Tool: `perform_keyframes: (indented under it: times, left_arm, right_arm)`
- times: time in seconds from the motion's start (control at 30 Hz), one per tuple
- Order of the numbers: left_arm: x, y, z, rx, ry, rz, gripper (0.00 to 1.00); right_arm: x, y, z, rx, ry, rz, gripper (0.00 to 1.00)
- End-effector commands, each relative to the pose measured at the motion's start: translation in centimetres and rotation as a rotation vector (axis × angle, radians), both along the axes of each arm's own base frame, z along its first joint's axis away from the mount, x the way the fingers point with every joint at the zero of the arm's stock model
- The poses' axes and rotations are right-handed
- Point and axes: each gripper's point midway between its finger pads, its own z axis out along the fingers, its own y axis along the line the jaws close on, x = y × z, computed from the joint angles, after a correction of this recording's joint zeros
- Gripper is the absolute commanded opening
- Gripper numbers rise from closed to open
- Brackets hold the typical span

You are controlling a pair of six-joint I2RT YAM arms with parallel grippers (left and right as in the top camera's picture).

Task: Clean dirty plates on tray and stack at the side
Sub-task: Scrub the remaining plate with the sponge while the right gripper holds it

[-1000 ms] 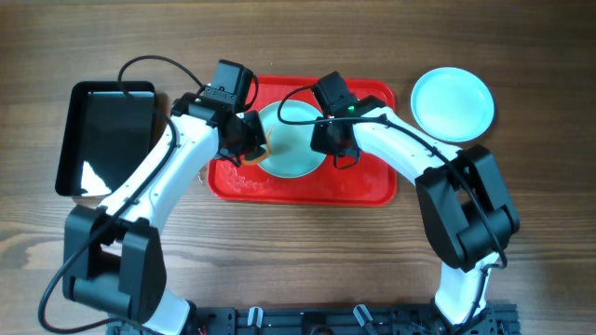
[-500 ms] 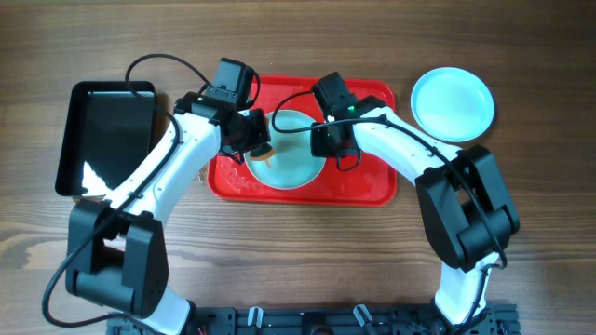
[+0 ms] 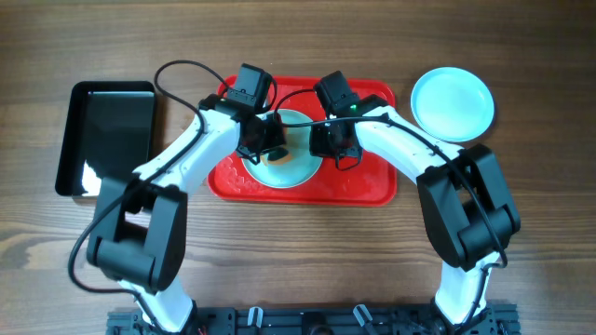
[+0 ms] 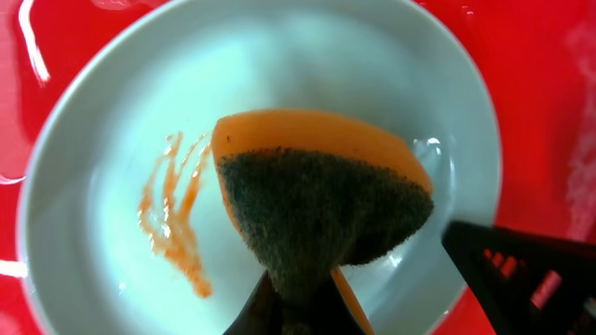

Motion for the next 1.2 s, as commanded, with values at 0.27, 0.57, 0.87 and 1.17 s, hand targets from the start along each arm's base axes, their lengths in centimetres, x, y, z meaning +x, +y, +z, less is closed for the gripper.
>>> perform_keyframes:
  times: [0.27, 0.57, 0.87, 1.17]
  left_arm:
    - [-0.2, 0.5, -4.6, 0.119, 0.057, 0.009, 0.04]
    - [-0.4, 10.3, -3.8, 0.575, 0.031, 0.117, 0.04]
    - [2.5, 8.3, 2.8, 0.423, -0.136, 0.164, 0.04]
    - [1.7, 2.3, 1.3, 0.105, -0.041, 0.07, 0.04]
  right_arm:
    - [-0.5, -0.1, -1.1, 0.001, 0.037, -0.02, 0.04]
    - [-0.5, -0.2, -1.2, -0.004, 0.037, -0.019, 0.04]
    - [-0.5, -0.3, -1.2, -0.007, 0.036, -0.021, 0.04]
    - [-0.4, -0.3, -1.2, -0.003, 0.04, -0.04, 0.04]
